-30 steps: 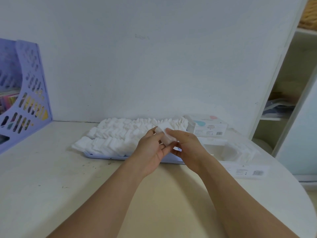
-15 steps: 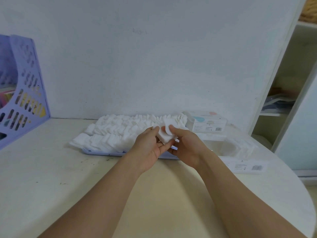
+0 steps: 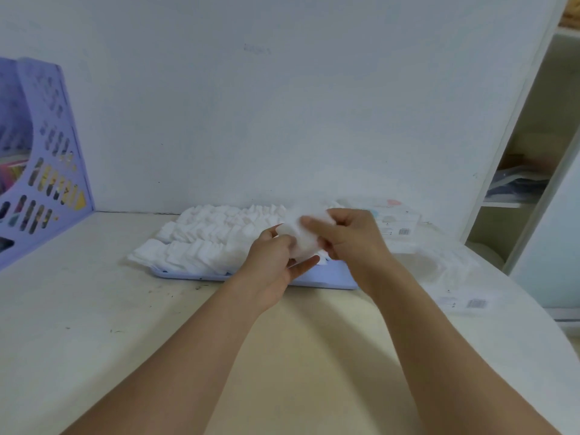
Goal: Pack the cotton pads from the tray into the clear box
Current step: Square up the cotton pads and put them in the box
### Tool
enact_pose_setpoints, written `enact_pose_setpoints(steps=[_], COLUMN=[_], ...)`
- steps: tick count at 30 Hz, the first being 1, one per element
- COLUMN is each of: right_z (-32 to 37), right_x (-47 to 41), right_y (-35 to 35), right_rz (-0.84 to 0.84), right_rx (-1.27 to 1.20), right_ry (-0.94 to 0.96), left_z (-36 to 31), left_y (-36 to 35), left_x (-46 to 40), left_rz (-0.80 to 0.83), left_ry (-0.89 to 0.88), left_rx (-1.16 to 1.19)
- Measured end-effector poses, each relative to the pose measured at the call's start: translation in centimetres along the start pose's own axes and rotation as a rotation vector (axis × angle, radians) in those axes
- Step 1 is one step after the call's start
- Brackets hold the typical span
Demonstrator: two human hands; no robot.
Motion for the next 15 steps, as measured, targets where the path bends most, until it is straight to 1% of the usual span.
enact_pose_setpoints(steps=[1,3,6,9,11,12,15], right_z=[-0.2,-0.7,-1.4,-2.2,-2.6,-2.8,-2.8], right_x=[0.2,0.5,0.3,0.4,0.2,0.2,0.2], right_y=[-0.9,-1.5,-0.9,-0.9,-0.9,-1.0,-1.4], right_rz=[0.015,-0.008,-0.038,-0.026,-0.04,-0.044,-0.038], right_rx=[0.092,0.173,0.133,0.1,0.082,0.072,0.052], right_ry=[0.042,0.08,0.008,-0.081,-0.093,-0.09,-0.075], left_z=[0.1,0.1,0.3,0.7,0.8,0.8,0.9], left_y=[-0.1,-0.4,-0.2,-0.2,-0.2,-0.3,-0.9], left_x=[0.1,0.1,0.0,0.0,-0.1,-0.1,-0.3], left_rz=[0.027,0.049,-0.009,-0.051,-0.064,-0.057,0.044], left_ry=[0.002,0.014,0.029,0.05,0.054,0.053,0.044], left_rx=[0.013,0.055,0.161,0.198,0.21,0.22,0.252])
Point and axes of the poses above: each hand's wrist, its own x-axis away from the middle knuckle, its own y-axis out of the back of the hand, z = x × y, the point moved 6 cm from there along -x, towards the middle knuckle, and after that the axes turned 8 degrees about -x, right-handed, at the moved point
